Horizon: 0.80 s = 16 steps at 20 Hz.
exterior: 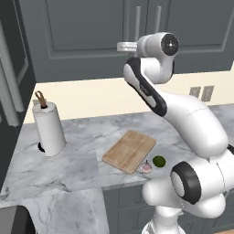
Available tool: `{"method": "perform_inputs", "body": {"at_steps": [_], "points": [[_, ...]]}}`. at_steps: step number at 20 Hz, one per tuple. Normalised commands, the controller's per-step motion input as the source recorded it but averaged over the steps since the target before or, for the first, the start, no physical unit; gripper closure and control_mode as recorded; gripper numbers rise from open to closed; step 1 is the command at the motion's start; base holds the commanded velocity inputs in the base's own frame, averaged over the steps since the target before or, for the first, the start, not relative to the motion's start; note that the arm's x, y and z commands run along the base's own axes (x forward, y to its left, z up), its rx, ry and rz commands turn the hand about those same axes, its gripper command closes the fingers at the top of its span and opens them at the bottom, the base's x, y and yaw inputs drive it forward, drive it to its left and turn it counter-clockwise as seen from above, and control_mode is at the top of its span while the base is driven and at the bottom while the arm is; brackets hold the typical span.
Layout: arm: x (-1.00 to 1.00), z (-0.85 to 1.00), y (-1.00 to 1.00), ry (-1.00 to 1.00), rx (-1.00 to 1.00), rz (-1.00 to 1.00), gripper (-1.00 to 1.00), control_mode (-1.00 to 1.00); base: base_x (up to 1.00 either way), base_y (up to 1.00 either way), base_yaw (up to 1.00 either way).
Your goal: Open the cabinet. Place the bowl and condiment on the counter. Then place the lime and garlic on the cutting board.
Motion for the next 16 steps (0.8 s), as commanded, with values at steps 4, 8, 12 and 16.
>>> {"method": "perform_inputs", "body": {"at_steps": [4, 8, 12, 16], "points": [[0.67, -0.02, 1.0, 0.0, 0.0, 0.04, 1.0, -1.0, 0.0, 0.0, 0.0], [0.57, -0.06, 1.0, 0.01, 0.0, 0.14, 1.0, -1.0, 0.0, 0.0, 0.0], [0.22, -0.13, 1.0, 0.01, -0.02, 0.27, 1.0, -1.0, 0.0, 0.0, 0.0], [0.07, -0.15, 1.0, 0.0, -0.1, 0.22, 1.0, -1.0, 0.0, 0.0, 0.0]]}}
